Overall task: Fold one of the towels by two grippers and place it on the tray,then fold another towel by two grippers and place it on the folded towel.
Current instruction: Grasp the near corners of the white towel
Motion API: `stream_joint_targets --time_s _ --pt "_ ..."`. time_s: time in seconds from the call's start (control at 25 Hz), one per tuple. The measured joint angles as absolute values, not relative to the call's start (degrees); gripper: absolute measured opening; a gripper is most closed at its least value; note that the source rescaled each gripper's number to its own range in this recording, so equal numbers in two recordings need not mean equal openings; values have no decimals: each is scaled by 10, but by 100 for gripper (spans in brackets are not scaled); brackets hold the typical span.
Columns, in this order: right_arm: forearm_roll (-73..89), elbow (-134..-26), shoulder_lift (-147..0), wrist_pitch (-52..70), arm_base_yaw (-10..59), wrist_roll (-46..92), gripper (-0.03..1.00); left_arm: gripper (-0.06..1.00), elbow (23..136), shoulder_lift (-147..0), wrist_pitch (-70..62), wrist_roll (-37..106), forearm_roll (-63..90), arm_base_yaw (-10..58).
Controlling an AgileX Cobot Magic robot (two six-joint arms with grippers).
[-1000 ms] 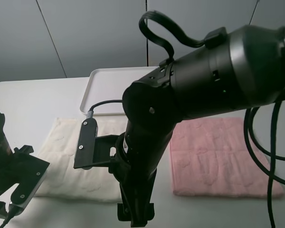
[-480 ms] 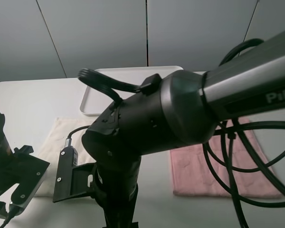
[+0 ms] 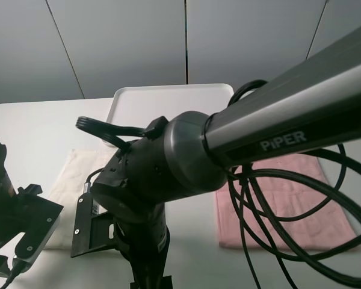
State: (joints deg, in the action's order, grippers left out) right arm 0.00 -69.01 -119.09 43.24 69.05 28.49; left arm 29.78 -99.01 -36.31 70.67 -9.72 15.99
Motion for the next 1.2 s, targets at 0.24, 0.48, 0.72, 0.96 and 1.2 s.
stream_joint_targets --time_s 0.24,0.48,0.72,0.96,1.2 --pt "-4 -690 -1208 434 691 281 100 99 298 -990 -363 707 -99 160" --pt "-4 -691 -1214 426 691 279 100 99 298 -990 -363 707 -100 160" --pt "-8 -696 -1219 426 691 276 89 99 298 -991 -363 707 -102 160" --pt "-14 -700 -1222 415 691 273 42 99 298 -991 -363 707 -102 160" --pt "-24 -700 -1222 397 691 251 1 99 298 -991 -363 707 -102 160"
